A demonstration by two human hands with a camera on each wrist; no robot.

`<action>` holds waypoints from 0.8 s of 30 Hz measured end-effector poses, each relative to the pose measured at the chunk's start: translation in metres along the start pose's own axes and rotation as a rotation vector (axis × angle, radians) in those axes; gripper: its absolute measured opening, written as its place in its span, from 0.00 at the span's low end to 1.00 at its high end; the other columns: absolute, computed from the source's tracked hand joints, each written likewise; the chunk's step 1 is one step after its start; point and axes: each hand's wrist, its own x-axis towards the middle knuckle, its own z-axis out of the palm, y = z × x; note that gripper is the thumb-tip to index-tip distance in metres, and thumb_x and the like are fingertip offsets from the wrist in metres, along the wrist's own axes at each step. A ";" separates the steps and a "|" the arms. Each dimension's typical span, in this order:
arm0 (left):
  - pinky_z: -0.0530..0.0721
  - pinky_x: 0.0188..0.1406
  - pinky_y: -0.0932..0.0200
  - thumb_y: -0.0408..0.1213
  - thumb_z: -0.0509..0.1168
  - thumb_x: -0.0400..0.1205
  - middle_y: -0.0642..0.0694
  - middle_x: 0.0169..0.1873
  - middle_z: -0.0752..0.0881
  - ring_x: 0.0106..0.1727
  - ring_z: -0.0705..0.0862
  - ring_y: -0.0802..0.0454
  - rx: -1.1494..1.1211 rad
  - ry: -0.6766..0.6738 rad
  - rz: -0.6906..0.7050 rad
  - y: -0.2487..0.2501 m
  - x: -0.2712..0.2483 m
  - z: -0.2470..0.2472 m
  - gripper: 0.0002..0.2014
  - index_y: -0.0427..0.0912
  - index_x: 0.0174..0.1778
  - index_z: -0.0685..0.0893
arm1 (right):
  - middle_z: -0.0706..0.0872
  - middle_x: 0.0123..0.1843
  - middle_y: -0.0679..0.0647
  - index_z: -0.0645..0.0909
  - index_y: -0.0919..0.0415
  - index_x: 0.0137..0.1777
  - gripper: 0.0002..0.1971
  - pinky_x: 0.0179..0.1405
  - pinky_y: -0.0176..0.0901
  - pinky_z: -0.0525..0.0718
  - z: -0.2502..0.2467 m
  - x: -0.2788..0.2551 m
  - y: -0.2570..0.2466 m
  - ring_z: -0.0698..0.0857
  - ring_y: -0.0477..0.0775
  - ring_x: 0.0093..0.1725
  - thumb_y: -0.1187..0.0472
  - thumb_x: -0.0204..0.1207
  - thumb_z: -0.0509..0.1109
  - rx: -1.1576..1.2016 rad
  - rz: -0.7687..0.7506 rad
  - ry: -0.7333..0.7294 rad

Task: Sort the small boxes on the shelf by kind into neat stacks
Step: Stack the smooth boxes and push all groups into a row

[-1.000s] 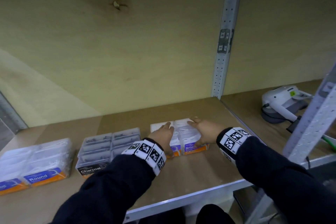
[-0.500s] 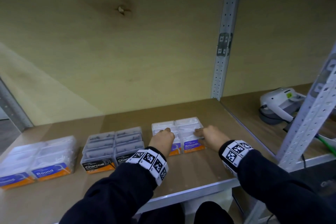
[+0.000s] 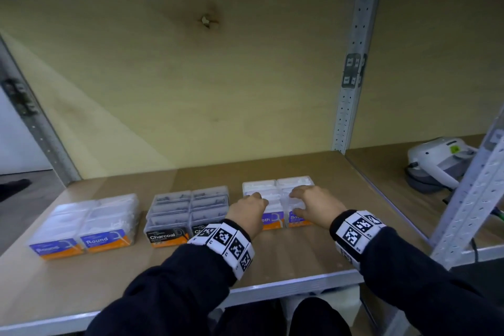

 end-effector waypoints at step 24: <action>0.74 0.73 0.54 0.25 0.58 0.82 0.40 0.72 0.74 0.71 0.77 0.43 -0.020 0.000 -0.444 -0.148 -0.074 0.017 0.23 0.41 0.74 0.73 | 0.84 0.62 0.65 0.82 0.67 0.63 0.17 0.62 0.52 0.81 0.032 0.046 -0.143 0.83 0.65 0.62 0.73 0.79 0.58 -0.120 -0.197 -0.088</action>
